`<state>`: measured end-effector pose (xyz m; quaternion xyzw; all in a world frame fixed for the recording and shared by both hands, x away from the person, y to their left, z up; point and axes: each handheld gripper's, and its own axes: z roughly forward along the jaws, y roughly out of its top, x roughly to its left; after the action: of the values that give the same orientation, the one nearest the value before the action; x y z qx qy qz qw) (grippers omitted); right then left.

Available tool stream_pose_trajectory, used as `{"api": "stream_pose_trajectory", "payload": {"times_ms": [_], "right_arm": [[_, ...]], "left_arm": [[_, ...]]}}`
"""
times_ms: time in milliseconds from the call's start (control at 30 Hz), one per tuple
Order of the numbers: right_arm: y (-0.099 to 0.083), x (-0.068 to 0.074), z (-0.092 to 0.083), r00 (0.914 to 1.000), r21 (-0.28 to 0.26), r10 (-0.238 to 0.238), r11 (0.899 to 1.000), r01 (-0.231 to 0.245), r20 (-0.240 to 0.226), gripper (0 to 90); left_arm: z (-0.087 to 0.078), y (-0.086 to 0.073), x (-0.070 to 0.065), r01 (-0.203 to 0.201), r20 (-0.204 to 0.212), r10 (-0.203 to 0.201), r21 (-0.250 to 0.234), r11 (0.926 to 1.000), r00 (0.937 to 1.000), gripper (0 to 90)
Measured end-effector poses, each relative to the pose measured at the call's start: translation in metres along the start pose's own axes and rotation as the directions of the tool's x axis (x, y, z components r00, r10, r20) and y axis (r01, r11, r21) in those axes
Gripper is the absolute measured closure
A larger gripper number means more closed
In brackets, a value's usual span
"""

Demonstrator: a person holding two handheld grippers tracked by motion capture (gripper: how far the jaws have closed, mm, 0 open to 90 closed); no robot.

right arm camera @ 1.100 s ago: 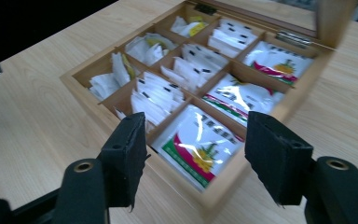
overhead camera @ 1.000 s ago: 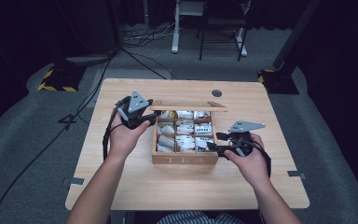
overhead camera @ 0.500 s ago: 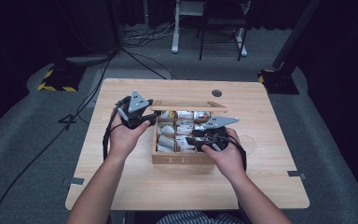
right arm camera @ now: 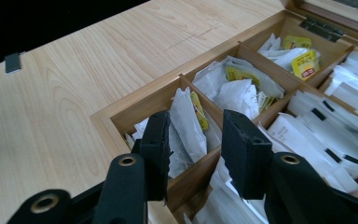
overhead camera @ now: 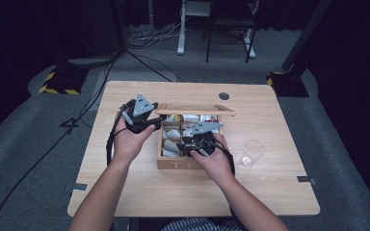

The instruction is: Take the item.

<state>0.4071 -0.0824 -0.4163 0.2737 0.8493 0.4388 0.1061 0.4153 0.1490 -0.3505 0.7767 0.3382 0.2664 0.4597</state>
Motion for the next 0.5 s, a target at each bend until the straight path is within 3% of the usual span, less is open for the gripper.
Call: {"api": "stream_pose_trajectory", "payload": {"times_ms": [500], "right_arm": [[-0.002,0.001,0.03,0.9999,0.024,-0.016,1.0,0.016,-0.004,59.9]], "left_arm": [[0.002,0.0,-0.002,-0.011,-0.008,0.011,0.01,0.9999,0.9999,52.0]]}}
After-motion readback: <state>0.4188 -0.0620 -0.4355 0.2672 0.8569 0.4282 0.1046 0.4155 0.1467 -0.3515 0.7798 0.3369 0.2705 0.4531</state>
